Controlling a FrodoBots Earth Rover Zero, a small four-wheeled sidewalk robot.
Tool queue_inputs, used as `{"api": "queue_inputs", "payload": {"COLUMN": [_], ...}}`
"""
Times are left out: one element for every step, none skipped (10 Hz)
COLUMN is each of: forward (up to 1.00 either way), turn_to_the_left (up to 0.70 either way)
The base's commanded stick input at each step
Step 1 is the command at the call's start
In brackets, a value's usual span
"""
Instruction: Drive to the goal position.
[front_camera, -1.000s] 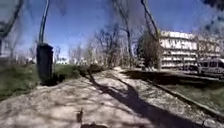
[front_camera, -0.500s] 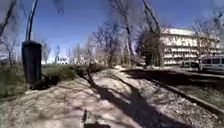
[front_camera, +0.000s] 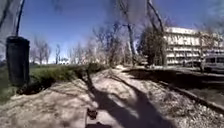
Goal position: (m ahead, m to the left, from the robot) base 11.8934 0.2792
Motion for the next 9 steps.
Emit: {"api": "queue_inputs", "payload": {"forward": [0.98, 0.98, 0.98, 0.98, 0.98, 0.98, 0.98, 0.98, 0.98], "turn_to_the_left": [-0.14, -0.18, -0.21, -0.2, -0.2, -0.2, -0.2, -0.2, -0.2]}}
